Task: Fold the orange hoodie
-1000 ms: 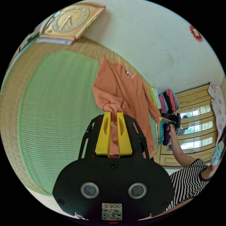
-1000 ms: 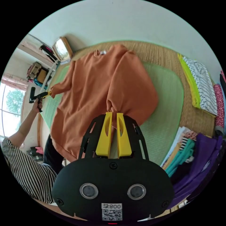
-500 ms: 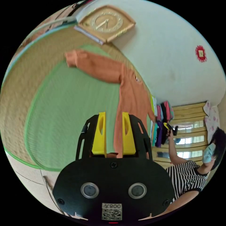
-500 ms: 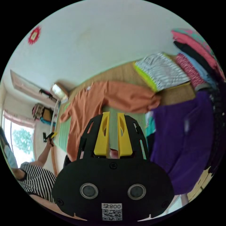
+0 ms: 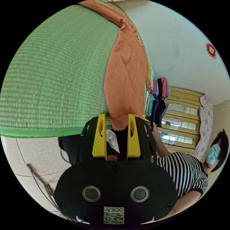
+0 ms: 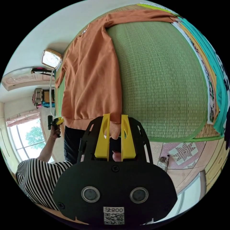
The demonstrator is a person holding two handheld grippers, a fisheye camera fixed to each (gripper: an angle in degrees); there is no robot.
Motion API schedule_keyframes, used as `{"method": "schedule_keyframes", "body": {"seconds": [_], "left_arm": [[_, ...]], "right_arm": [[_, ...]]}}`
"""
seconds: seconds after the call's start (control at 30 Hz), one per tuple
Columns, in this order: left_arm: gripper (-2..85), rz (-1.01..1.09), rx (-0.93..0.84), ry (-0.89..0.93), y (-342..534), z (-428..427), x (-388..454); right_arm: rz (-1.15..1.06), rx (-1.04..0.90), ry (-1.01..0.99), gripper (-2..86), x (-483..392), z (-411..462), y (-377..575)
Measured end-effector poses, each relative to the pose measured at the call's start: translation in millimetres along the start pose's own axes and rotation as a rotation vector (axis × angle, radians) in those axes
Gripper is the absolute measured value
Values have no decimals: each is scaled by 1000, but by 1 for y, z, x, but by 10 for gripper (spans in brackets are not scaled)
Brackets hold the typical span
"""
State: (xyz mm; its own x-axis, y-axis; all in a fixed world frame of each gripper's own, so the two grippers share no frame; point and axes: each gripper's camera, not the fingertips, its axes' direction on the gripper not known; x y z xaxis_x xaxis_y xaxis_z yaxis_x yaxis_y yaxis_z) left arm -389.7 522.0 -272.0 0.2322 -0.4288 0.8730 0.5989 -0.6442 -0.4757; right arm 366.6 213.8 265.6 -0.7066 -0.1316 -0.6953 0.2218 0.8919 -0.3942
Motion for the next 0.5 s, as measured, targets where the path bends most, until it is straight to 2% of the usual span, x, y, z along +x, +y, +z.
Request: {"method": "schedule_keyframes", "body": {"seconds": [0.17, 0.5], "left_arm": [[68, 48, -71, -56, 7, 3, 2], [39, 133, 61, 63, 76, -78, 9]], "right_arm": [[49, 36, -79, 65, 23, -1, 9], [-114, 41, -233, 20, 9, -41, 52]]}}
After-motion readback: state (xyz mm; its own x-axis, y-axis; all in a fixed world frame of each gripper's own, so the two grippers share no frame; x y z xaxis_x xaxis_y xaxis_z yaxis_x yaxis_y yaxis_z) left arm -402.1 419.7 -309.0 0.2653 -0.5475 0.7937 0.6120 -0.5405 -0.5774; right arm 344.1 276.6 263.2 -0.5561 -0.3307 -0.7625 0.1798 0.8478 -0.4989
